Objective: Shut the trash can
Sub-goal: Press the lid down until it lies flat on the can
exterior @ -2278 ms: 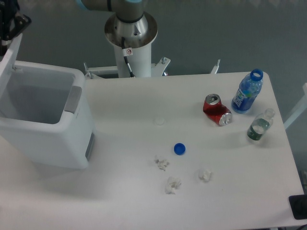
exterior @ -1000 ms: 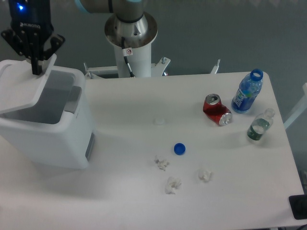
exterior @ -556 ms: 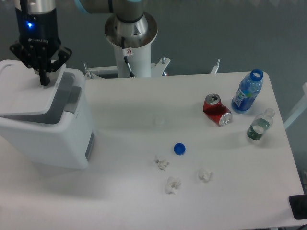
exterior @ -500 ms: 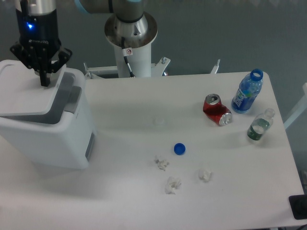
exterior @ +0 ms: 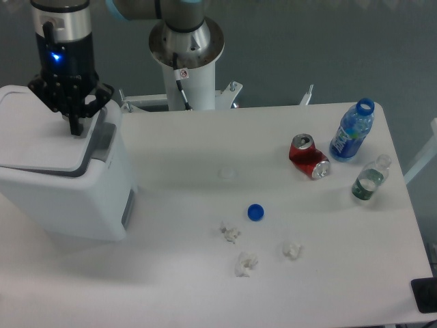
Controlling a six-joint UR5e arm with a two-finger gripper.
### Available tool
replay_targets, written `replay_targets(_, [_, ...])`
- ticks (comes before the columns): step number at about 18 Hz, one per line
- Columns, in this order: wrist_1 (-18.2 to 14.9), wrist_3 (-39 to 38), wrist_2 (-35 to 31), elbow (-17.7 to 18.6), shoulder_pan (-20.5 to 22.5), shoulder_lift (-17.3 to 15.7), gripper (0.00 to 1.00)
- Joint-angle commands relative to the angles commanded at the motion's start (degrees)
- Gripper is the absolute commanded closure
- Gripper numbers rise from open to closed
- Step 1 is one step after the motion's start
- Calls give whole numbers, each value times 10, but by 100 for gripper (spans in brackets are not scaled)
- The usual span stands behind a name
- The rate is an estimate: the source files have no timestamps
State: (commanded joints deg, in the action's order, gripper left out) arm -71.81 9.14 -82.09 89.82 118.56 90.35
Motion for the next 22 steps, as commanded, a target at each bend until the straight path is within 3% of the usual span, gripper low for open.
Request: replay_targets(22, [-1, -2, -1, 3, -1, 13, 98])
